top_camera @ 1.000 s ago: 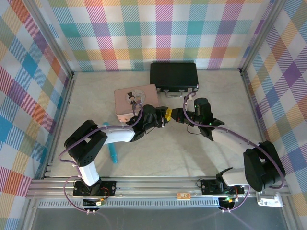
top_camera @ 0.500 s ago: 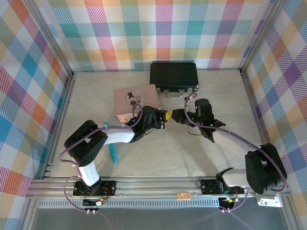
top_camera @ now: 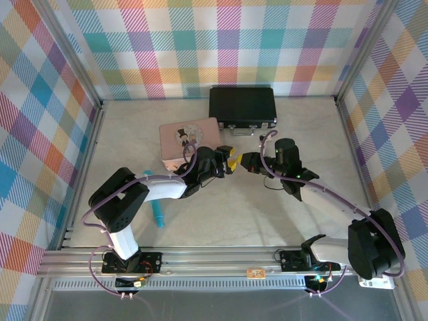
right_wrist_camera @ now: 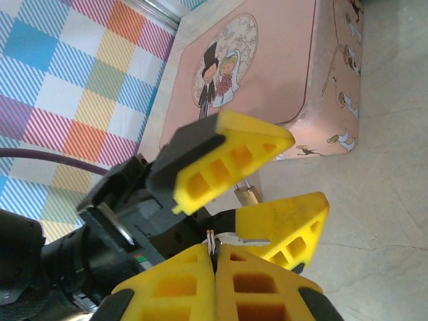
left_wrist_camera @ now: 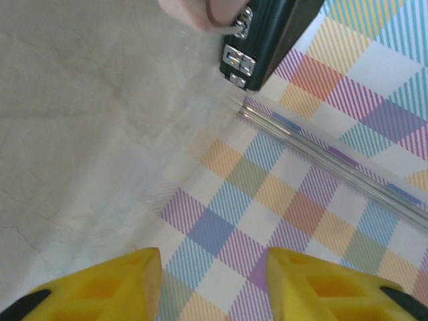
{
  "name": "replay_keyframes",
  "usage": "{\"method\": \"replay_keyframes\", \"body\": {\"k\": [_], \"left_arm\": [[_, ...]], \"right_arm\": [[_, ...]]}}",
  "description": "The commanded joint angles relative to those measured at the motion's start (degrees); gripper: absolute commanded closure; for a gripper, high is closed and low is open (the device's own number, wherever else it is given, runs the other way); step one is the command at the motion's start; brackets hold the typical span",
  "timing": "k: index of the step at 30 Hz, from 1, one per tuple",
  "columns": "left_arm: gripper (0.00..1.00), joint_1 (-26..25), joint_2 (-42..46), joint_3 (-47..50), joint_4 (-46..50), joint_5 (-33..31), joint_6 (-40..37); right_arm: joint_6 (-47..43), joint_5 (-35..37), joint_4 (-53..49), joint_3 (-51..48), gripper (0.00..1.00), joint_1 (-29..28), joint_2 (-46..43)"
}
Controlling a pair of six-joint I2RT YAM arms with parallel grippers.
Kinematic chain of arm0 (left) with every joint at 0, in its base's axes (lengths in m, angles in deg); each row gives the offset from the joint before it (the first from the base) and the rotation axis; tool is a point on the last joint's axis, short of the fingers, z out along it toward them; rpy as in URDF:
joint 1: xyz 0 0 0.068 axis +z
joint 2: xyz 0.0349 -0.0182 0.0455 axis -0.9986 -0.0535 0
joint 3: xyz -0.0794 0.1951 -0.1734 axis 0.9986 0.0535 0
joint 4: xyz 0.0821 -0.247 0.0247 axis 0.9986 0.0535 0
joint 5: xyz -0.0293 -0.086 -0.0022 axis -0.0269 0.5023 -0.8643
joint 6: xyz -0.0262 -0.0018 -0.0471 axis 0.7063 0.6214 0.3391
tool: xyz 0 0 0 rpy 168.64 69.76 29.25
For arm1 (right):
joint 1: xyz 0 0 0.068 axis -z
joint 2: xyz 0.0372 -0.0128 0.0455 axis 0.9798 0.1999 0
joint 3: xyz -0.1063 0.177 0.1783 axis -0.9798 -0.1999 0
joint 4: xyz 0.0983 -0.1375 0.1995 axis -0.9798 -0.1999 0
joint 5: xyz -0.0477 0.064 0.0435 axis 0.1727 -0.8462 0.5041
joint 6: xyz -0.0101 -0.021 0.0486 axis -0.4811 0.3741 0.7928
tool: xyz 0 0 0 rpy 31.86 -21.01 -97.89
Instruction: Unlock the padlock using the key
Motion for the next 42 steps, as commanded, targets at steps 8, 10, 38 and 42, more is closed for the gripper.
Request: {"method": "replay_keyframes", "body": {"k": [8, 10, 38, 42], "left_arm": [[0.55, 0.38, 0.51, -0.12, -6.94, 1.06, 3.77], [0.58, 0.33, 0.14, 0.02, -7.69, 1.27, 4.24], [1.0, 4.44, 4.56, 1.45, -13.61, 1.4, -28.01], [1.0, 4.55, 5.87, 0.72, -16.2, 3.55, -39.41]], "right_arm": [[3.15, -4.73, 7.69, 1.02, 1.0, 0.04, 4.53], [3.6, -5.12, 8.17, 0.99, 1.0, 0.07, 4.76], [2.65, -0.9, 1.38, -0.21, 0.62, 2.23, -3.47], [5.01, -4.86, 8.42, -2.16, 0.59, 2.22, -2.82]]}}
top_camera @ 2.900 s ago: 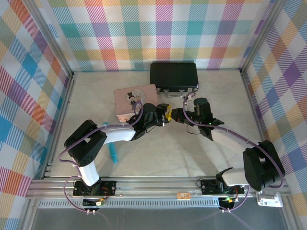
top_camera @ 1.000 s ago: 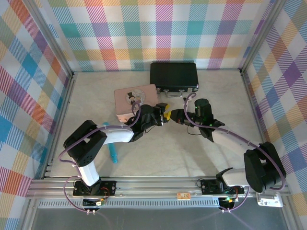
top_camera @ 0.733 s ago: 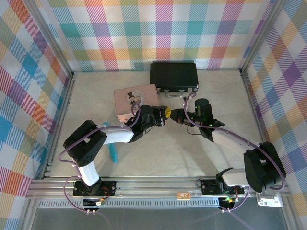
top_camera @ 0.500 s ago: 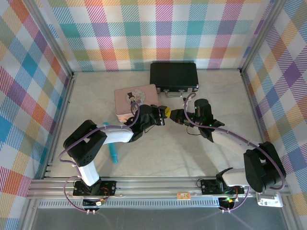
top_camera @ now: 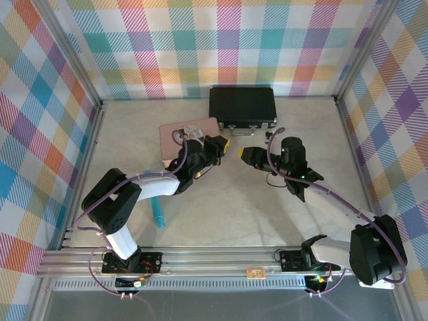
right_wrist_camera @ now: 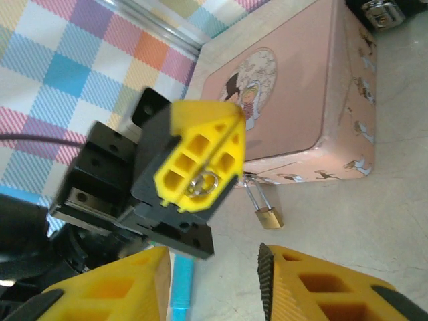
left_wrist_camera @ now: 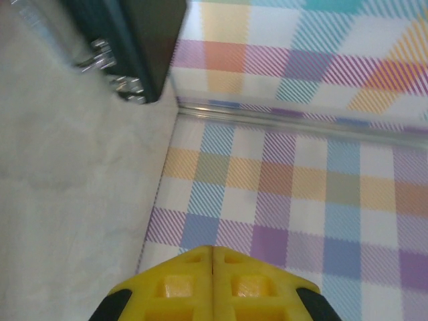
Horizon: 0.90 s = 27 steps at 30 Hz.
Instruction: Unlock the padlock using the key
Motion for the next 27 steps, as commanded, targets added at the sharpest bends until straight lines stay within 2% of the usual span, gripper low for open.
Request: {"method": "replay_keyframes", "body": {"k": [1, 7, 13, 21, 27], "left_arm": [[1.0, 0.21, 2.54, -0.17, -6.99, 2.85, -14.35], [1.0, -0.23, 1.1, -0.38, -13.23, 6.75, -17.8], [1.0, -0.68, 1.18, -0.42, -12.84, 6.73, -19.25], [1.0, -1.25, 1.11, 0.2, -12.74, 6.62, -19.07], [1.0, -1.79, 1.29, 0.3, -13.38, 7.2, -18.6]], "right_arm": [[2.22, -4.7, 7.19, -1.87, 0.58, -0.07, 0.99], [6.06, -9.17, 20.03, -3.56, 0.55, -0.38, 4.72], [8.62, -11.1, 29.21, -4.28, 0.64, -0.86, 7.43], [7.91, -9.79, 29.58, -4.39, 0.63, -0.86, 6.93], [7.41, -9.35, 30.68, -3.52, 0.66, -0.86, 8.42]]}}
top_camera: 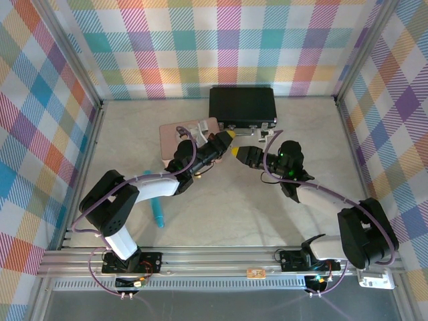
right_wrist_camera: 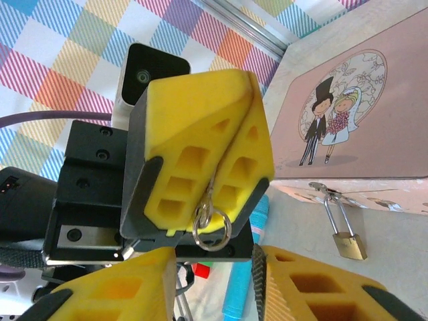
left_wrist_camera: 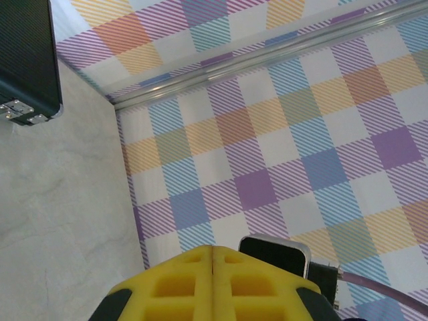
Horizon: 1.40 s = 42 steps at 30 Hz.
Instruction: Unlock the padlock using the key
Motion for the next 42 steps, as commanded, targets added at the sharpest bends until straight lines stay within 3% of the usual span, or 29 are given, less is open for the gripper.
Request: {"method": "replay_keyframes", "body": {"k": [1, 14, 21, 26, 27, 29, 30, 32, 36, 42], "left_arm": [[1.0, -0.56, 0.45, 0.42, -3.5, 1.16, -0.81], [1.0, -1.45, 0.84, 2.59, -4.38, 0.99, 0.61], [1.0, -2.0, 0.77, 2.37, -6.48, 1.69, 2.76], [1.0, -2.04, 1.51, 1.64, -6.24, 2.57, 4.75], [0.89, -1.96, 2.04, 1.51, -5.18, 2.4, 4.89], [0.57, -1.86, 3.71, 1.9, -2.54, 1.69, 4.13], [0.46, -1.59, 4.95, 2.22, -0.55, 1.31, 2.96], [0.34, -0.98, 7.77, 2.73, 4.76, 0.2, 0.58], [0.28, 1.28, 12.66, 3.51, 14.81, -0.51, -2.96], [0.29, 2.7, 17.12, -1.48, 36.49, 0.61, -10.59]], "right_arm": [[-0.66, -0.21, 3.51, 1.07, 0.67, -0.47, 0.88], [-0.83, 0.19, 3.83, 1.53, 0.79, -0.43, 1.3], [-1.96, 0.05, 2.69, 1.33, 1.0, -0.43, 1.37], [-6.44, 0.2, -2.96, 2.69, 1.0, -0.43, 0.29], [-7.9, 0.02, -4.8, 3.08, 1.0, -0.43, -0.31], [-11.53, 0.23, -9.72, 3.69, 1.0, -0.43, -1.83], [-13.9, 0.5, -12.5, 3.97, 1.0, -0.47, -2.78], [-18.49, 1.36, -17.99, 4.84, 1.0, -0.45, -4.56], [-27.29, 1.93, -28.52, 7.61, 1.0, -0.43, -6.54], [-40.25, 2.56, -39.44, 12.75, 1.0, -0.51, -5.31]]}}
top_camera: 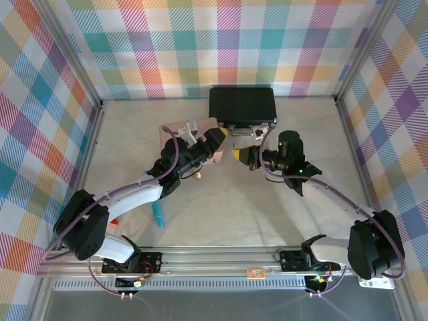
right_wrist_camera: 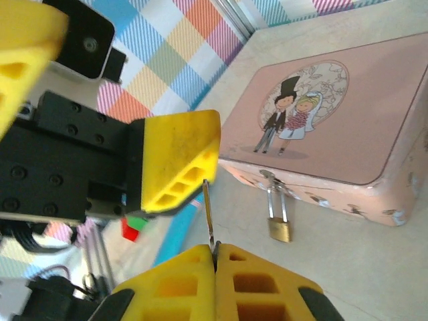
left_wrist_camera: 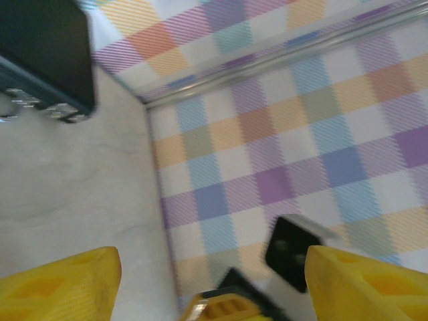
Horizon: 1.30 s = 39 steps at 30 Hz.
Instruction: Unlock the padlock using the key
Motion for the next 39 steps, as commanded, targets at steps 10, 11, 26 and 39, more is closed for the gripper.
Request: {"method": "replay_keyframes", "body": {"k": [10, 11, 26, 39], "left_arm": [[0.42, -3.56, 5.38, -8.24, 28.33, -8.54, -13.1], [0.43, -3.69, 4.56, -9.15, 28.68, -8.8, -12.82], [0.6, -7.04, -6.1, -20.19, 34.03, -12.92, -6.94], [0.75, -8.13, -9.23, -21.54, 33.86, -12.2, -3.15]], "right_arm": [[-16.09, 16.67, -18.59, 9.3, 1.0, -3.47, 2.19], [-16.32, 17.73, -18.99, 9.61, 1.0, -3.94, 2.45], [-16.55, 22.38, -17.32, 8.63, 1.0, -7.5, 1.91], [-16.68, 23.18, -14.8, 7.07, 1.0, -8.05, 0.95]]}}
